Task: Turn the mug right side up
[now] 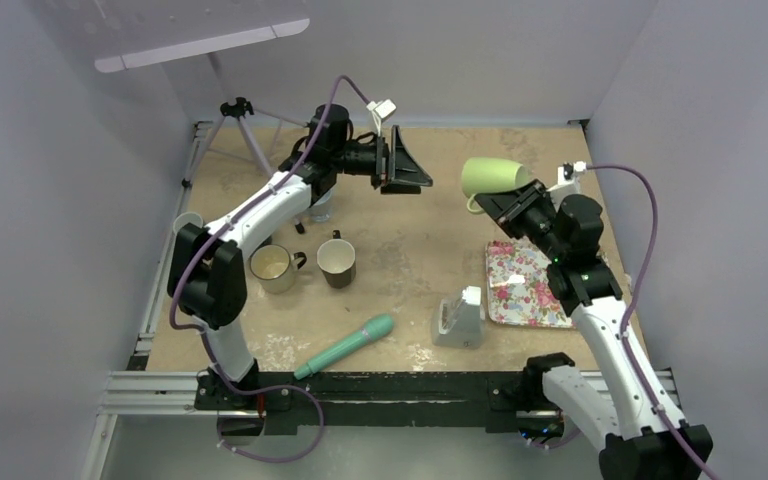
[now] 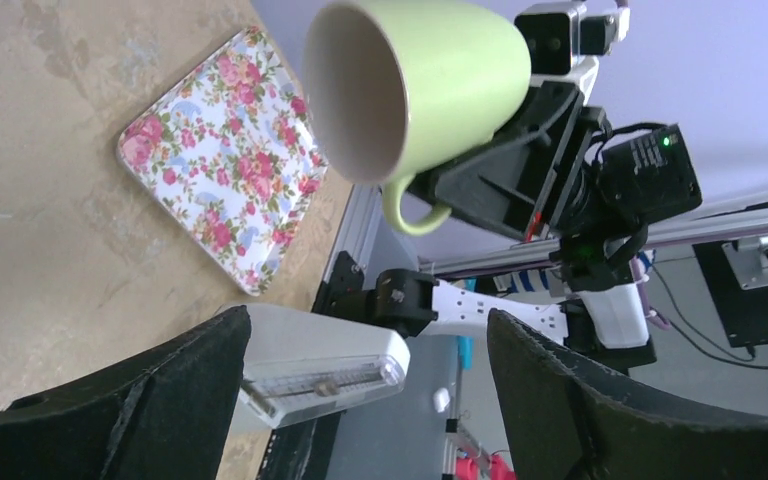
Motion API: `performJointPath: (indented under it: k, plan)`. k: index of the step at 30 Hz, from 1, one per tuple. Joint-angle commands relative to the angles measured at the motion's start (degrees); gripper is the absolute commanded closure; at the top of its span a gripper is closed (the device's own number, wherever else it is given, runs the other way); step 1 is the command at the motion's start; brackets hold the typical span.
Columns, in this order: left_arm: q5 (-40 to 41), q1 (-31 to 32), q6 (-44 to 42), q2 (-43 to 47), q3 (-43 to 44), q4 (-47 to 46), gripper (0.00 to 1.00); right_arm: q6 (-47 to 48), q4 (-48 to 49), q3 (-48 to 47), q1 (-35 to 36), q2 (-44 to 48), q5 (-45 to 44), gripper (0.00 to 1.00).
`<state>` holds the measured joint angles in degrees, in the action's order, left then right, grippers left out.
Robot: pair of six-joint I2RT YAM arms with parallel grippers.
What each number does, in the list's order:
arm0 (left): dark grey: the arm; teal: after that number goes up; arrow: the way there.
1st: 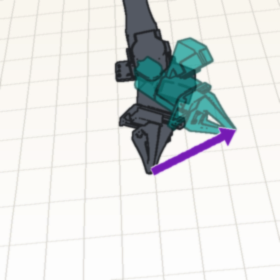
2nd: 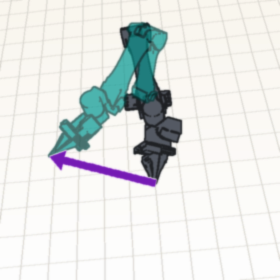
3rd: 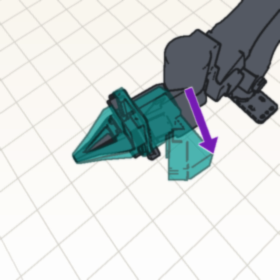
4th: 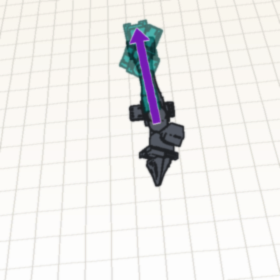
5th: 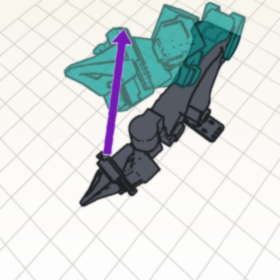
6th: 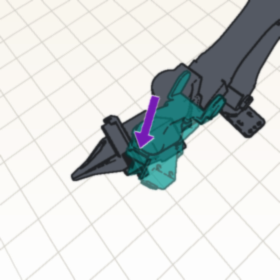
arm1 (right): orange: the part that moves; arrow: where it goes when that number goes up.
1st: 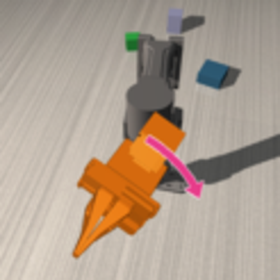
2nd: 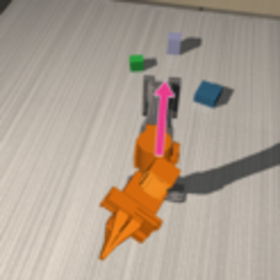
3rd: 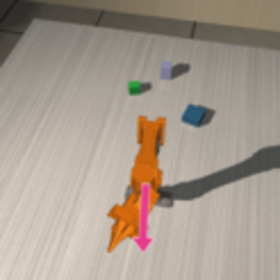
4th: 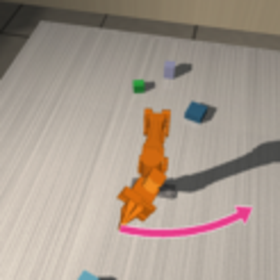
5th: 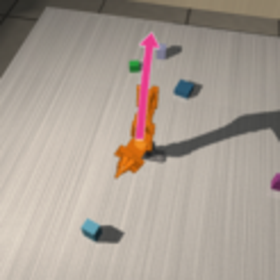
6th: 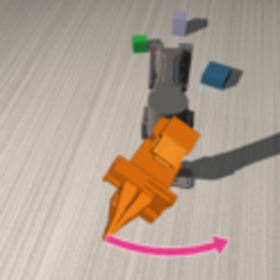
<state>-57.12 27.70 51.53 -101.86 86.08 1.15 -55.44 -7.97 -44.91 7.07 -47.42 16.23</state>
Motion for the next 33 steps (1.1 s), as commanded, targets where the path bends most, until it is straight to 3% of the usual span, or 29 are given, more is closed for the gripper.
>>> performJointPath:
  k: [1,9,14,17,22,27,33]
  plan:
    - [-2.38,0.82,11.99,-1.66,4.15,-13.13,0.10,-6.88,15.62,-5.31,6.11,-2.25,-0.55,1.00]
    - [-2.62,1.21,14.49,-1.25,1.88,-15.85,0.12,-6.91,18.14,-11.47,12.88,-10.97,-1.13,1.00]
    - [-3.00,1.04,16.14,-1.23,1.65,-19.16,0.19,-6.93,18.49,-12.15,14.28,-13.13,-0.77,1.00]
    - [-2.83,0.22,12.74,-1.52,2.96,-16.37,0.22,-5.74,17.02,-11.67,14.29,-12.18,-1.33,1.00]
    - [-1.55,-0.19,1.09,-1.95,6.42,-3.80,0.22,-5.13,15.80,-10.36,14.31,-10.61,-2.35,1.00]
    - [-2.68,-0.19,3.70,-2.48,7.15,-8.07,0.22,-6.32,17.25,-9.78,14.30,-11.69,-1.09,1.00]
    - [-2.25,-0.15,0.45,-2.78,10.05,-4.83,0.23,-6.26,17.74,-10.25,14.32,-12.43,-0.46,1.00]
